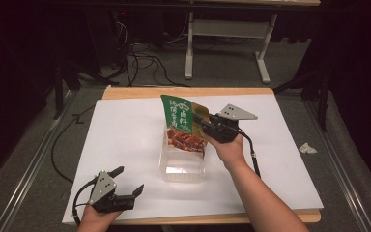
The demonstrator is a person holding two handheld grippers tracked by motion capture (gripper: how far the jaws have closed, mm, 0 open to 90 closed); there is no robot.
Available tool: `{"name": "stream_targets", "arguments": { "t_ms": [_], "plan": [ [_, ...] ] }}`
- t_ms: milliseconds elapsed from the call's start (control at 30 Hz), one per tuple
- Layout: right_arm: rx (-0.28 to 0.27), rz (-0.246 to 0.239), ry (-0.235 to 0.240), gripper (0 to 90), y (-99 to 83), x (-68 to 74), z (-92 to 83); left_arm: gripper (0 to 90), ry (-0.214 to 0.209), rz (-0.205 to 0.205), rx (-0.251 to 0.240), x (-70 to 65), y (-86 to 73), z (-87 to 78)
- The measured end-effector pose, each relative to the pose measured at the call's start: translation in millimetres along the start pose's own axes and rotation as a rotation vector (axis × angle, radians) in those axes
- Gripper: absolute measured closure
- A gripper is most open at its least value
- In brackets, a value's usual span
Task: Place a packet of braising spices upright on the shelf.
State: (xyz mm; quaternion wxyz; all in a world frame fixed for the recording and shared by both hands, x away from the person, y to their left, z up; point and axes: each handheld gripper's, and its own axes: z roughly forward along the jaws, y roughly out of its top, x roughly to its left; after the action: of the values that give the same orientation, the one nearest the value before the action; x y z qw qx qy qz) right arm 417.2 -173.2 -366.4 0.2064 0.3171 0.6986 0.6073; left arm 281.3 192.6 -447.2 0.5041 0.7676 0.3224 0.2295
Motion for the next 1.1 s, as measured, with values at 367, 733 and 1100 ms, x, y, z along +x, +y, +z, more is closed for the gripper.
{"name": "stream_targets", "arguments": {
  "t_ms": [367,733,1100],
  "plan": [
    [0.035,0.011,0.014,30.4,4.8,-3.9,0.2,10.9,0.002,0.0,0.004,0.5,-0.6,0.2],
    [0.043,0.017,-0.048,14.9,7.4,-7.6,-7.8,11.0,0.002,-0.002,0.009,0.4,-1.3,0.4],
    [0.041,0.016,-0.052,9.9,5.4,-10.1,-36.2,11.0,0.007,-0.004,0.012,0.7,-1.9,0.1]
  ]
}}
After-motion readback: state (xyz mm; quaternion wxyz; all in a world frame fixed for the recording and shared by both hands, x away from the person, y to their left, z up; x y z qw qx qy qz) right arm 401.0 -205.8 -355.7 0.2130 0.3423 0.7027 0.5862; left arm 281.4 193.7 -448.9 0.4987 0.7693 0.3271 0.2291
